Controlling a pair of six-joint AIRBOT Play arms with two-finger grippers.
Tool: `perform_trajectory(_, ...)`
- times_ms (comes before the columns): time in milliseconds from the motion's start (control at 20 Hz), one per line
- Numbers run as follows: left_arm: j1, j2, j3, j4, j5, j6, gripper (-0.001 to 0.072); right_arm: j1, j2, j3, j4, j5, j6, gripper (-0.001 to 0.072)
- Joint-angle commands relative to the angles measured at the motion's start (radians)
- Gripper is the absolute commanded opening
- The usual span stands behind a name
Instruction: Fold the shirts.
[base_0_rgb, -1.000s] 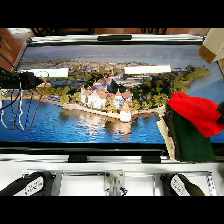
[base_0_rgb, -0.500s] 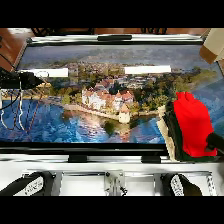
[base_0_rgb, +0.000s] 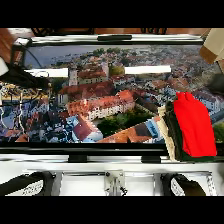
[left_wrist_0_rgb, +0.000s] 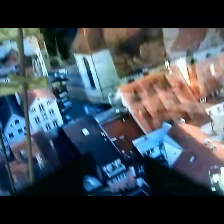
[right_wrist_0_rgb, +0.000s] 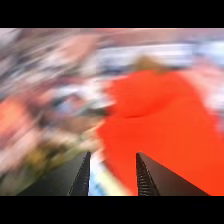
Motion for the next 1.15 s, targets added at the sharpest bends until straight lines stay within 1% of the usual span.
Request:
perform_trajectory(0, -0.083, -0.073, 0.005, 0.018, -0.152, -0.144, 0.071, 0.363, -0.177, 0.029, -0.077, 0.129, 0.056, 0.0634)
perform_trajectory(100, -0.101, -0.059, -0.055, -0.119, -0.15, -0.114, 0.0709, 0.463, -0.27, 0.029, -0.049, 0.119, 0.085, 0.0635)
perform_trajectory(150, -0.116, -0.037, -0.09, -0.148, -0.131, -0.119, 0.0707, 0.486, -0.298, 0.029, -0.04, 0.109, 0.11, 0.0635)
perform_trajectory(200, -0.132, -0.003, -0.129, -0.146, -0.089, -0.135, 0.0706, 0.496, -0.312, 0.029, -0.037, 0.103, 0.124, 0.0635)
perform_trajectory(300, -0.147, 0.068, -0.211, -0.123, 0.016, -0.22, 0.0706, 0.496, -0.315, 0.029, -0.027, 0.086, 0.127, 0.0635)
perform_trajectory(350, -0.146, 0.092, -0.241, -0.119, 0.042, -0.233, 0.0706, 0.496, -0.314, 0.029, -0.029, 0.086, 0.126, 0.0635)
perform_trajectory(550, -0.144, 0.1, -0.259, -0.09, 0.037, -0.229, 0.0708, 0.496, -0.314, 0.029, -0.027, 0.067, 0.126, 0.0635)
perform_trajectory(1100, -0.144, 0.099, -0.259, -0.091, 0.036, -0.23, 0.0708, 0.496, -0.314, 0.029, -0.028, 0.067, 0.126, 0.0635)
